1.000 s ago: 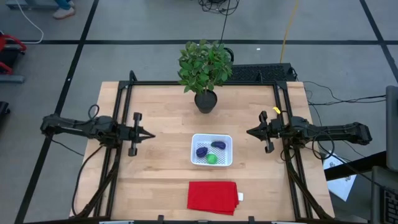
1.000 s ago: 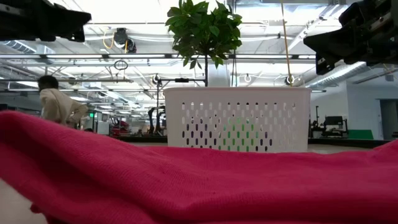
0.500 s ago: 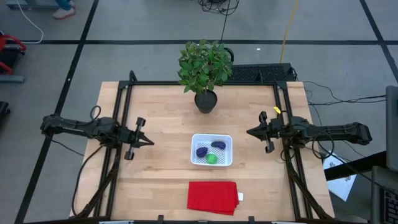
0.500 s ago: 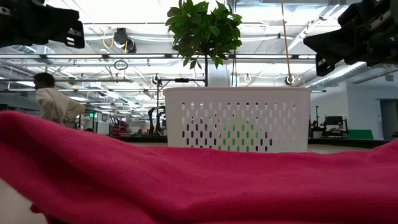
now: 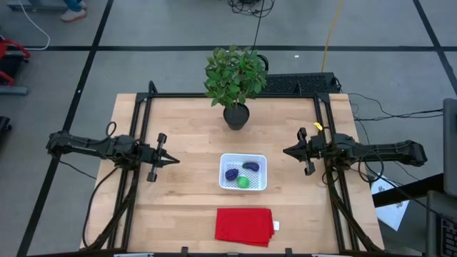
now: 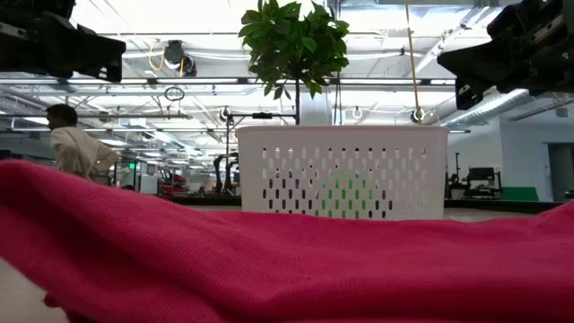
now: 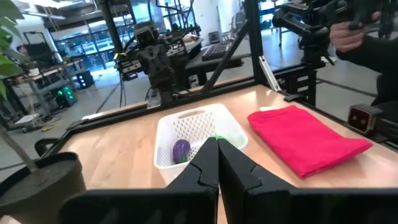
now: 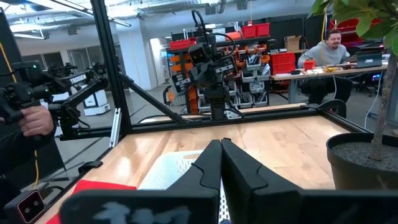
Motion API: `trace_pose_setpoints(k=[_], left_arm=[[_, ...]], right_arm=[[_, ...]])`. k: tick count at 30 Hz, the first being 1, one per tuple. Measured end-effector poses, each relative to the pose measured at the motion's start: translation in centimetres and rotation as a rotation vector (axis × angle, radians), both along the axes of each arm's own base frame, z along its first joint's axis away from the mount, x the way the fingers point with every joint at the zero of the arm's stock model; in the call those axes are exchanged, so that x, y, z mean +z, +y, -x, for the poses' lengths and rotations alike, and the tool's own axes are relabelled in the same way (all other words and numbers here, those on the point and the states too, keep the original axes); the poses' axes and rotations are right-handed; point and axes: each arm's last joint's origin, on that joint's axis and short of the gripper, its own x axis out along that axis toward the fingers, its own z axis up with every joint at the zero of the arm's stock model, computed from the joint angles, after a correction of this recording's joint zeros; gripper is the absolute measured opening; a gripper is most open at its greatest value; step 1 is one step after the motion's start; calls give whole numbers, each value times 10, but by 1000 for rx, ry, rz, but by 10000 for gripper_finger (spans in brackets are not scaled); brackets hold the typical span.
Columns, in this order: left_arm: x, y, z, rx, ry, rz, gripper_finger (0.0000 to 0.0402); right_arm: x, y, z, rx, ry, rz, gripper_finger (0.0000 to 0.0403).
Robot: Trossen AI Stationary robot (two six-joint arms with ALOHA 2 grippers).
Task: Pick and placing Produce into tupperware
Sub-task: Return to Home Position
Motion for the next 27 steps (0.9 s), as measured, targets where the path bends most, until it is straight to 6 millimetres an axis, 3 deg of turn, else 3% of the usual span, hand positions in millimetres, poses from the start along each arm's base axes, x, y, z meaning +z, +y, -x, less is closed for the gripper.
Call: trace_pose_setpoints(k=[27], left_arm=[[-4, 2, 0, 54, 33, -24, 0]], right_arm=[[0, 0, 2, 3, -4, 9, 0]])
